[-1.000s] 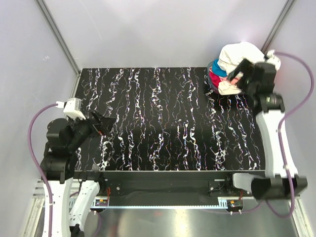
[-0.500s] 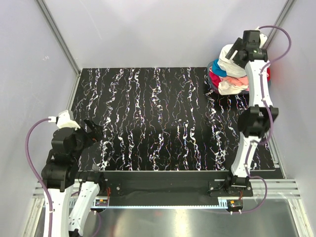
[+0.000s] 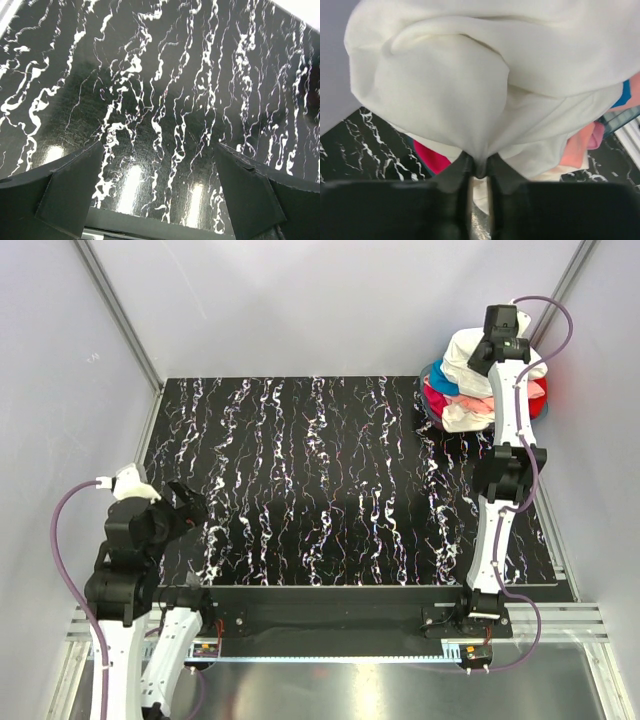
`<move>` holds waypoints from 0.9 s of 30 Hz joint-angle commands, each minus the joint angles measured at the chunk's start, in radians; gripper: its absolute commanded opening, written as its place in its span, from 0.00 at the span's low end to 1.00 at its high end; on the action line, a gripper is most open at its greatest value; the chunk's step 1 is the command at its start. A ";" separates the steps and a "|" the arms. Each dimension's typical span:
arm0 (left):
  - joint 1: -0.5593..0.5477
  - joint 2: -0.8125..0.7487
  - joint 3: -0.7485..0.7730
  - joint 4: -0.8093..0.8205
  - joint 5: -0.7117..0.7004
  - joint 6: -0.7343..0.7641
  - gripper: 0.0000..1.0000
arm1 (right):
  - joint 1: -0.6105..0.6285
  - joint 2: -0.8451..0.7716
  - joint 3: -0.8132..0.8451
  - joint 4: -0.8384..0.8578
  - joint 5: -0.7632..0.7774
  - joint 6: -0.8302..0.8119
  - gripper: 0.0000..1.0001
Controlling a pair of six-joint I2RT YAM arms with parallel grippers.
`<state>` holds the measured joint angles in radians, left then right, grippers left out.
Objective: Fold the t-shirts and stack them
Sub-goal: Grab the tshirt from the pile, then move the tshirt to the center of the board
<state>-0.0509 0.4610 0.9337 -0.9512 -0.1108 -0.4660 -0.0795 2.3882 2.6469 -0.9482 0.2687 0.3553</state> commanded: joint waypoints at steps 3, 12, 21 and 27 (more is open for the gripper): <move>0.051 -0.076 -0.006 0.042 0.008 0.007 0.99 | -0.005 -0.078 0.032 0.022 -0.026 -0.025 0.00; 0.105 -0.093 -0.007 0.048 0.026 0.015 0.99 | 0.161 -0.430 -0.056 0.086 -0.435 -0.056 0.00; 0.108 -0.055 -0.006 0.043 0.022 0.013 0.99 | 0.204 -0.866 -0.233 0.187 -0.332 0.016 0.00; 0.123 -0.009 -0.003 0.035 0.017 0.010 0.99 | 0.104 -0.977 -0.837 -0.038 -0.126 0.223 1.00</move>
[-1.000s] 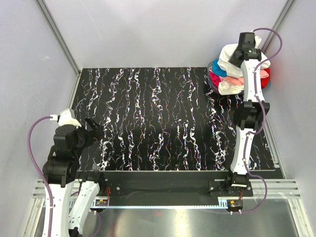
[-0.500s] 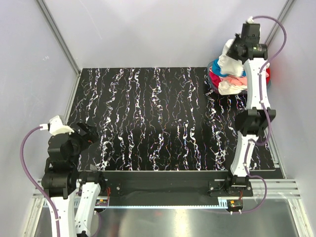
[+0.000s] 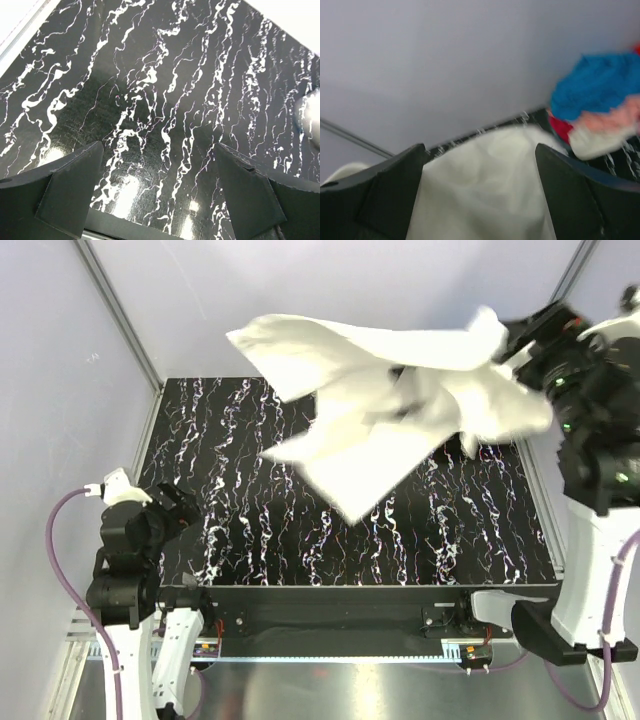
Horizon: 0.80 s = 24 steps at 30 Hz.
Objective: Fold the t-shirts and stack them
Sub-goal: Move the tshirt to the center of the board, then flatten the tshirt out
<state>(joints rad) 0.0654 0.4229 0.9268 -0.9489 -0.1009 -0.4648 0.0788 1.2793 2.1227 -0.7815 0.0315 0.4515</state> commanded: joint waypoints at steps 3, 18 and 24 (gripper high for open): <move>0.007 0.057 0.000 0.045 0.065 0.026 0.93 | -0.129 0.082 -0.695 -0.118 -0.086 0.173 1.00; 0.004 0.116 0.000 0.019 0.288 -0.043 0.83 | -0.107 -0.254 -0.969 -0.176 -0.221 0.183 1.00; -0.053 0.102 -0.072 -0.004 0.273 -0.129 0.84 | 0.120 -0.402 -1.299 -0.101 -0.179 0.398 0.95</move>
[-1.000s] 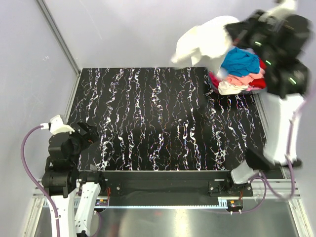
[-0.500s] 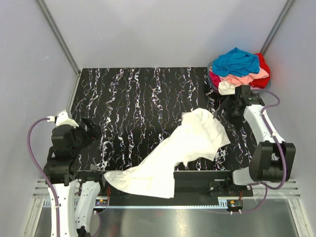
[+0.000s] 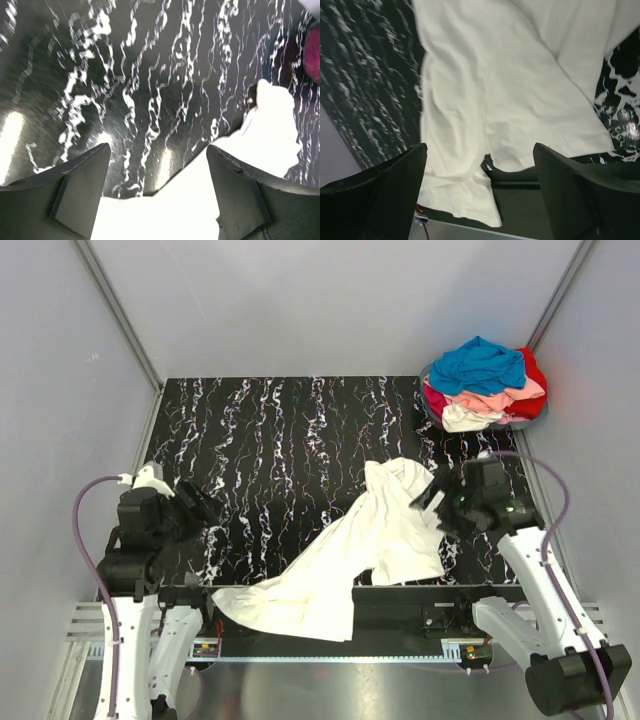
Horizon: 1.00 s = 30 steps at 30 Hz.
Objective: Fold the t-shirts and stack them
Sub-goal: Flatten the tshirt out
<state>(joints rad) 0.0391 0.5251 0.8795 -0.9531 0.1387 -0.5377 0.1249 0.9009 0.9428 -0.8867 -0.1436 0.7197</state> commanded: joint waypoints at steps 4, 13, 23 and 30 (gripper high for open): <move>-0.195 0.111 -0.050 0.001 -0.092 -0.085 0.84 | 0.078 0.004 -0.245 0.020 0.068 0.144 0.88; -0.628 0.309 -0.043 0.037 -0.369 -0.278 0.82 | 0.078 0.105 -0.324 -0.052 0.153 0.196 0.72; -0.719 0.293 -0.079 0.066 -0.380 -0.367 0.82 | 0.078 0.131 -0.415 0.029 0.139 0.274 0.64; -0.766 0.274 -0.071 0.054 -0.398 -0.424 0.81 | 0.078 0.029 -0.392 -0.051 0.095 0.300 0.60</move>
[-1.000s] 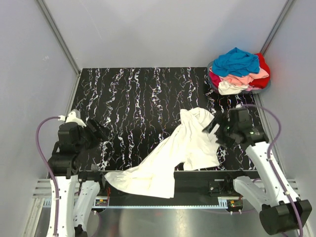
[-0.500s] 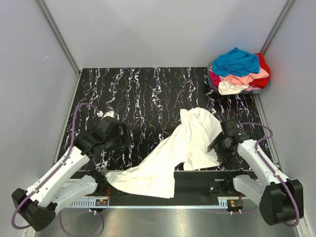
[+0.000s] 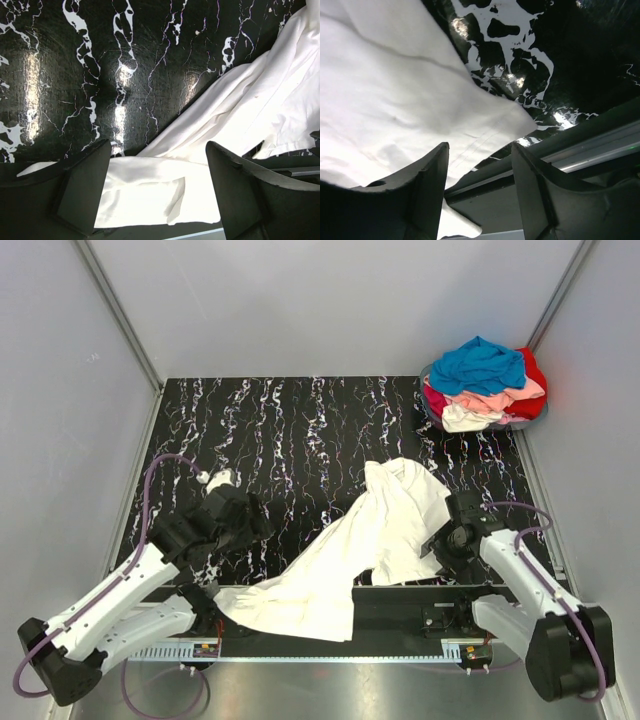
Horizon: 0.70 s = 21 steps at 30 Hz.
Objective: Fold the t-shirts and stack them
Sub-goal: Flatten the tshirt out
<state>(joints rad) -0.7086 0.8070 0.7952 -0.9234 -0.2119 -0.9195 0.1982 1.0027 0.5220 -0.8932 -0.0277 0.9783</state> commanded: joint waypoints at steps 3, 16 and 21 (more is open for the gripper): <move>-0.037 0.007 0.019 0.026 -0.061 -0.051 0.81 | 0.004 -0.092 -0.016 -0.004 -0.031 0.069 0.56; -0.049 0.011 0.004 0.055 -0.073 -0.053 0.82 | 0.007 0.164 0.053 0.089 -0.046 0.004 0.34; -0.049 0.041 0.004 0.070 -0.080 -0.036 0.82 | 0.009 0.336 0.145 0.209 -0.075 -0.041 0.06</move>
<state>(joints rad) -0.7528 0.8314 0.7952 -0.9062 -0.2516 -0.9649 0.2012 1.2800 0.5957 -0.7795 -0.0978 0.9676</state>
